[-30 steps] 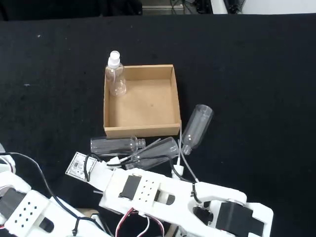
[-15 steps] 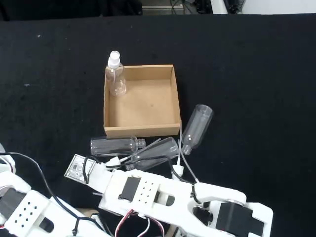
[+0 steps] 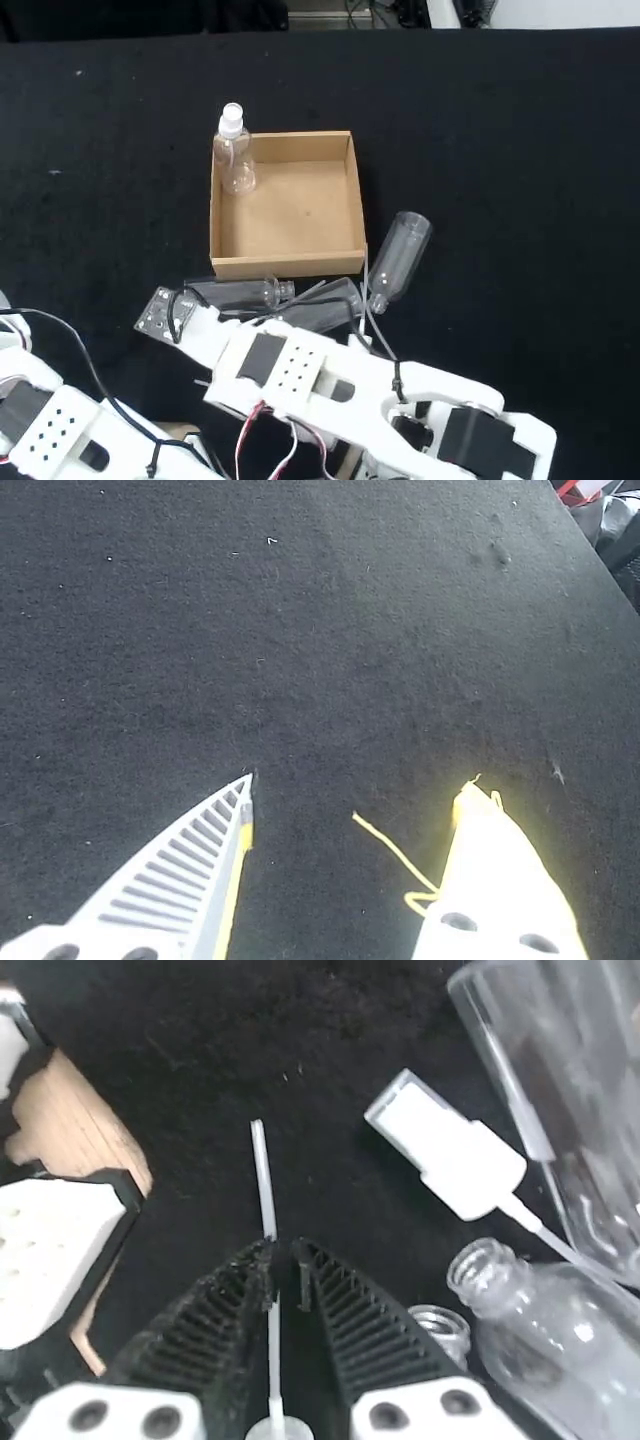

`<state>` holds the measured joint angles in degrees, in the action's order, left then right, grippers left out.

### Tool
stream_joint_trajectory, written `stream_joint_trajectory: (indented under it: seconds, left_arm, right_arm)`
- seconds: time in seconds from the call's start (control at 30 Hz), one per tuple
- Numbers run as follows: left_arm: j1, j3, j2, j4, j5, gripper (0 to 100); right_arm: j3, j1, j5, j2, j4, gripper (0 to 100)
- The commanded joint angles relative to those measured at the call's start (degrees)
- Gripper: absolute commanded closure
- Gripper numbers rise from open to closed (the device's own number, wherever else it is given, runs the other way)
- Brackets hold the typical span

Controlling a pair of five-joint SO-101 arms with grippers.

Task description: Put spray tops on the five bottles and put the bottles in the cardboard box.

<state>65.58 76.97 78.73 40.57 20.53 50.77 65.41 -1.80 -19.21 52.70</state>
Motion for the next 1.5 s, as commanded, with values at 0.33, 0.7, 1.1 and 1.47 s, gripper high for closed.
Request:
stream_joint_trajectory:
  seconds: [0.33, 0.7, 1.1, 1.47]
  left_arm:
    - [0.57, -3.12, -0.26, -1.41, 0.18, 77]
    - [2.15, -2.51, -0.26, -2.64, 0.18, 77]
    - [2.07, -2.51, -0.26, -2.64, 0.18, 77]
    - [1.98, -2.51, -0.26, -2.64, 0.18, 77]
  right_arm:
    - [5.67, 5.36, -0.35, -6.81, -6.07, 89.6]
    - [-0.22, 5.36, 0.09, 7.08, -8.0, 89.9]
    - [-2.59, 4.92, -0.18, 8.66, -6.15, 95.9]
    - [-2.33, 4.84, -0.18, 6.11, -5.54, 93.0]
